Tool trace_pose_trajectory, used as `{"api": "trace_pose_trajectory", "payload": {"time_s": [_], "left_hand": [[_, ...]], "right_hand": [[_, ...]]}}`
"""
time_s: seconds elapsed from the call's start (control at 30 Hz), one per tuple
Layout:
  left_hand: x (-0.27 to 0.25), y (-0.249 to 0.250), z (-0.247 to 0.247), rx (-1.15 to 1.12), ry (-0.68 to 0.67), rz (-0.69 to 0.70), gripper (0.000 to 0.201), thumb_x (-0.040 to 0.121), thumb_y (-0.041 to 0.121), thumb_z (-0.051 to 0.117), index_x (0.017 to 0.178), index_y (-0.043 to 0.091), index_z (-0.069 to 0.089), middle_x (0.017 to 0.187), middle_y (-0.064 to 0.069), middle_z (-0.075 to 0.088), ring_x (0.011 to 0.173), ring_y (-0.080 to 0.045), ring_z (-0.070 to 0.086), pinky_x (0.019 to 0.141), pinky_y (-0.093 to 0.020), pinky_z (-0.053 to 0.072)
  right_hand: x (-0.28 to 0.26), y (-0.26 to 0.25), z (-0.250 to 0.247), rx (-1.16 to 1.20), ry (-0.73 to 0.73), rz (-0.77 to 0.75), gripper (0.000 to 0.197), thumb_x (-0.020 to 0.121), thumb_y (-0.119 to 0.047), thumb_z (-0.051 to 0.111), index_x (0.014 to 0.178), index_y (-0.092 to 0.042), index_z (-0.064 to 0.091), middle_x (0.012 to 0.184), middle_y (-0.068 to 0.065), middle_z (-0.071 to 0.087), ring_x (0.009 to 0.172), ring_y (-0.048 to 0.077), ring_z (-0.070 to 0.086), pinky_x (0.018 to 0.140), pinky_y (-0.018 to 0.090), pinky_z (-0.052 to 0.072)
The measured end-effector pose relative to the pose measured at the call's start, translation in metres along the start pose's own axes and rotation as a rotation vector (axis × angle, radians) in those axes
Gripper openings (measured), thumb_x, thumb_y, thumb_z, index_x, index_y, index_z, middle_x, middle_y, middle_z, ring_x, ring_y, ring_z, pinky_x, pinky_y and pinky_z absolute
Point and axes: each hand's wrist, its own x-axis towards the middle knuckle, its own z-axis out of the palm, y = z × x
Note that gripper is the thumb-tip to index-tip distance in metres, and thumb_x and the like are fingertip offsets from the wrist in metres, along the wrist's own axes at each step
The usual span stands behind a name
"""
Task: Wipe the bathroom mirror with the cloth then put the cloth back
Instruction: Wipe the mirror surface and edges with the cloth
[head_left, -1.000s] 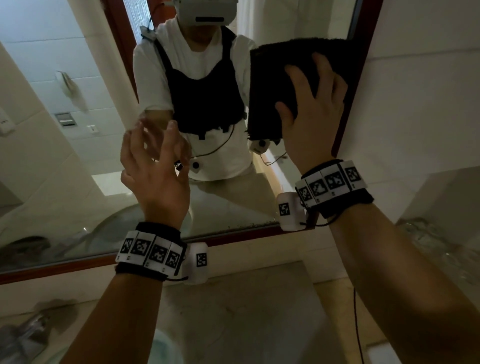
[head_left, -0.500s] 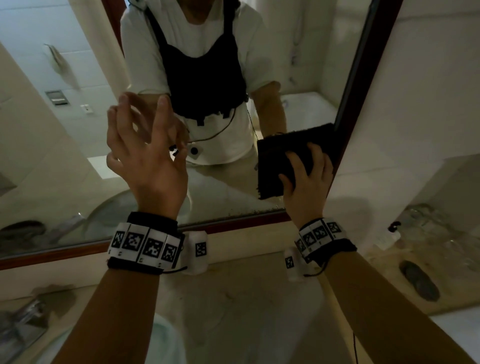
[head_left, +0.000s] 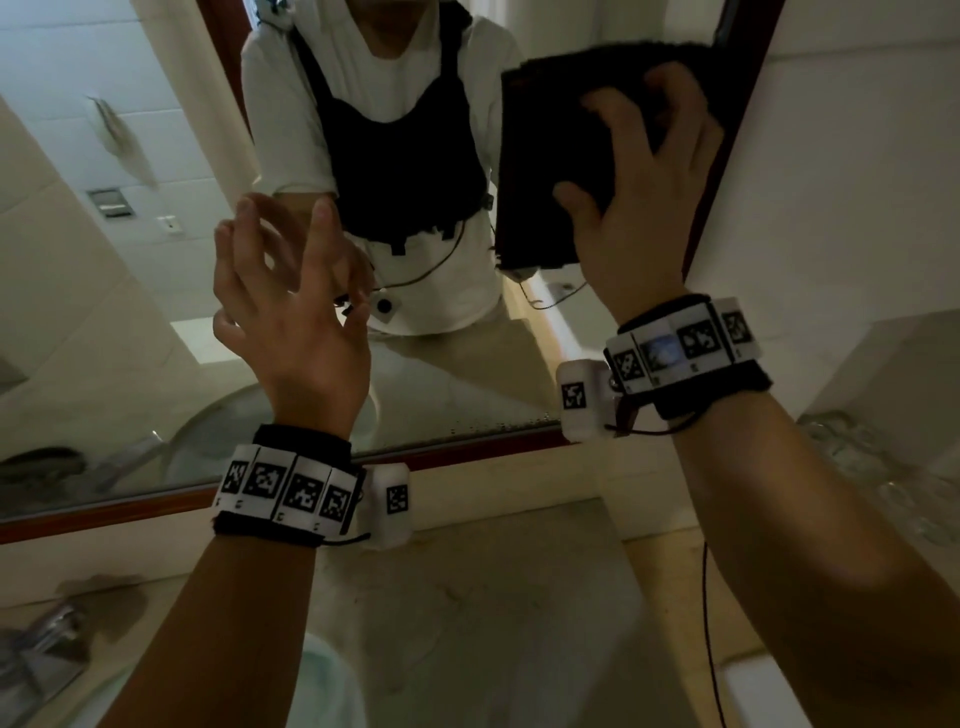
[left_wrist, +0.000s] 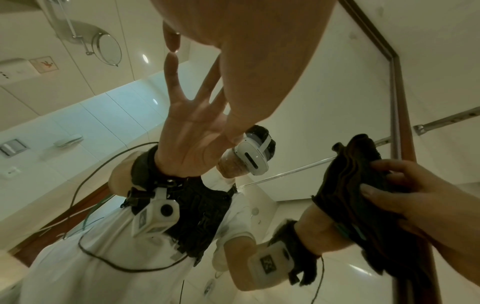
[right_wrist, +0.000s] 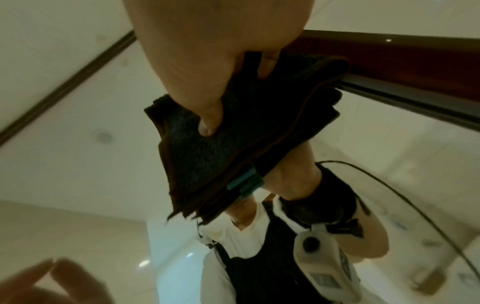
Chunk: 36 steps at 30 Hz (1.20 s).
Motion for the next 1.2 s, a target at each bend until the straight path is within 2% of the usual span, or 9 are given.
{"api": "trace_pose_trajectory", "payload": {"time_s": [0.23,0.43,0.6,0.73,0.83,0.97,1.03,1.1,1.2], "left_hand": [[0.000,0.000,-0.001,0.011,-0.008,-0.001,0.083,0.084,0.039,0.070,0.151,0.045,0.022,0.162,-0.013,0.012,0.147,-0.035,0.014,0.095,-0.067,0.037],[-0.001,-0.001,0.000,0.007,-0.007,0.009,0.078,0.086,0.042,0.066,0.152,0.043,0.024,0.162,-0.014,0.012,0.146,-0.035,0.015,0.094,-0.067,0.038],[0.000,-0.001,0.000,0.004,0.001,0.021,0.068,0.092,0.053,0.055,0.152,0.043,0.024,0.162,-0.013,0.012,0.147,-0.035,0.014,0.097,-0.066,0.036],[-0.002,-0.001,0.000,-0.011,-0.008,0.023,0.070,0.092,0.050,0.057,0.153,0.041,0.024,0.162,-0.013,0.010,0.148,-0.034,0.010,0.100,-0.066,0.033],[-0.004,-0.004,0.002,-0.060,0.053,0.058,0.064,0.094,0.047,0.058,0.151,0.038,0.032,0.160,-0.014,0.016,0.146,-0.033,0.016,0.100,-0.061,0.037],[-0.022,-0.011,0.009,-0.090,0.084,0.026,0.066,0.084,0.029,0.068,0.145,0.034,0.044,0.154,-0.012,0.027,0.137,-0.032,0.028,0.092,-0.056,0.046],[-0.036,-0.012,0.012,-0.047,0.023,-0.035,0.074,0.078,0.023,0.075,0.144,0.035,0.043,0.154,-0.010,0.026,0.136,-0.033,0.029,0.091,-0.060,0.045],[-0.047,-0.015,0.018,-0.003,-0.057,-0.067,0.081,0.076,0.022,0.078,0.145,0.037,0.040,0.156,-0.008,0.022,0.136,-0.033,0.030,0.091,-0.061,0.044],[-0.054,-0.026,0.027,0.036,-0.085,-0.012,0.085,0.077,0.026,0.078,0.149,0.037,0.033,0.158,-0.011,0.018,0.139,-0.034,0.028,0.091,-0.058,0.046]], "right_hand": [[-0.031,0.004,0.007,-0.003,-0.051,0.021,0.055,0.079,-0.033,0.069,0.131,-0.026,0.056,0.146,0.018,0.039,0.129,0.040,0.038,0.099,0.049,0.041],[-0.085,0.018,0.020,-0.044,-0.152,0.023,0.052,0.081,-0.032,0.069,0.129,-0.031,0.049,0.147,0.015,0.034,0.127,0.039,0.036,0.098,0.049,0.040],[-0.134,0.039,0.030,-0.043,-0.207,0.031,0.048,0.082,-0.027,0.069,0.126,-0.028,0.051,0.145,0.008,0.027,0.125,0.042,0.037,0.098,0.055,0.041],[-0.151,0.044,0.028,-0.027,-0.233,0.037,0.048,0.080,-0.021,0.071,0.123,-0.025,0.051,0.142,0.011,0.031,0.123,0.042,0.038,0.098,0.056,0.042],[-0.147,0.043,0.022,-0.001,-0.228,0.039,0.045,0.081,-0.021,0.073,0.122,-0.021,0.055,0.138,0.013,0.036,0.121,0.040,0.040,0.098,0.052,0.044],[-0.144,0.046,0.018,0.025,-0.219,0.076,0.044,0.084,-0.021,0.072,0.124,-0.020,0.056,0.133,0.016,0.040,0.115,0.035,0.044,0.088,0.049,0.052],[-0.142,0.044,0.019,0.021,-0.225,0.126,0.046,0.083,-0.022,0.073,0.125,-0.021,0.052,0.125,0.018,0.044,0.106,0.031,0.050,0.075,0.046,0.056],[-0.142,0.039,0.021,0.053,-0.241,0.178,0.048,0.084,-0.021,0.073,0.125,-0.022,0.048,0.120,0.017,0.045,0.097,0.028,0.055,0.063,0.040,0.058],[-0.139,0.030,0.024,0.126,-0.251,0.200,0.048,0.085,-0.018,0.071,0.125,-0.023,0.045,0.122,0.019,0.045,0.098,0.029,0.057,0.064,0.040,0.059]]}}
